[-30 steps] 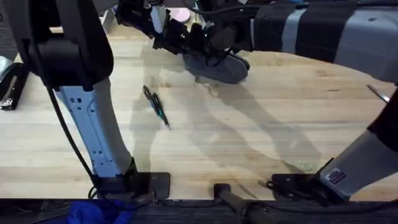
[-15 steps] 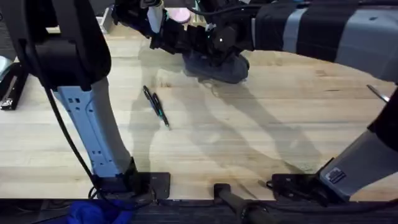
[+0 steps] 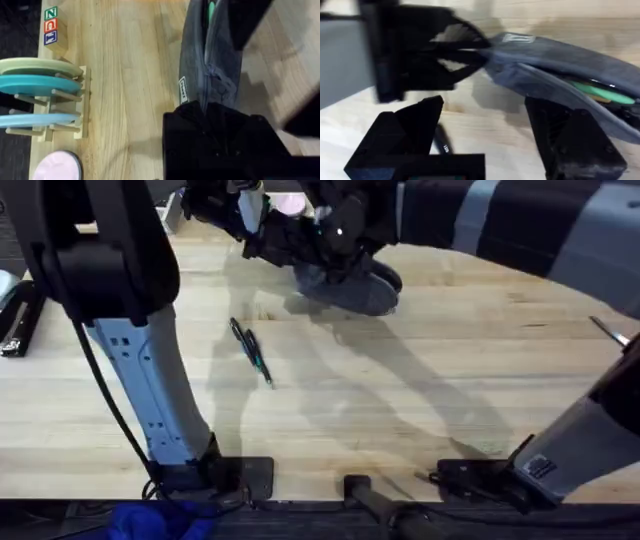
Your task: Unzip the bag, pick up the pens from the table one at a time and place them inside, then zip the bag closed.
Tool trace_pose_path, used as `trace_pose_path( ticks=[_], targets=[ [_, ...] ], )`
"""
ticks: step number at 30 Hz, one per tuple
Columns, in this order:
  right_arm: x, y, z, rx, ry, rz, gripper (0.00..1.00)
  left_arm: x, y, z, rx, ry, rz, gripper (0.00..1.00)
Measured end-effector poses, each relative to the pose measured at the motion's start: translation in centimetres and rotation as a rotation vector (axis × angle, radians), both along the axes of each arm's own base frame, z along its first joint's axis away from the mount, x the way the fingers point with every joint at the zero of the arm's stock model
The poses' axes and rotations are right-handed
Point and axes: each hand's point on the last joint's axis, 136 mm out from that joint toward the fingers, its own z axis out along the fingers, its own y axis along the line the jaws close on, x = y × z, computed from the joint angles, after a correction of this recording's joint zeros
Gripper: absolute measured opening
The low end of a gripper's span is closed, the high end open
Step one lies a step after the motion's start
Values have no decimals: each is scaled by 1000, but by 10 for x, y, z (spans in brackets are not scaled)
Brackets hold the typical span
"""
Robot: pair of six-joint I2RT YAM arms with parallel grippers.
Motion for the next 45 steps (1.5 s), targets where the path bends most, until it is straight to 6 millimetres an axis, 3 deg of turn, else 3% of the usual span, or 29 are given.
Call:
trace_pose_path(
  ticks=[5,13,29,43,45],
  targets=[
    [-9,9,26,21,-11,49,995,0,-2,0,0,-3,-5,41],
    [-25,-11,49,-27,-17,85,995,0,-2,0,0,-1,-4,41],
    [-48,-48,41,-150,88,109,995,0,-3,0,0,-1,-5,41],
    [-60,-106,81,-181,73,35,995,-2,-3,0,-1,7,-5,41],
    [-61,-112,84,-188,72,25,996,-2,-3,0,-1,6,-5,76]
  ],
)
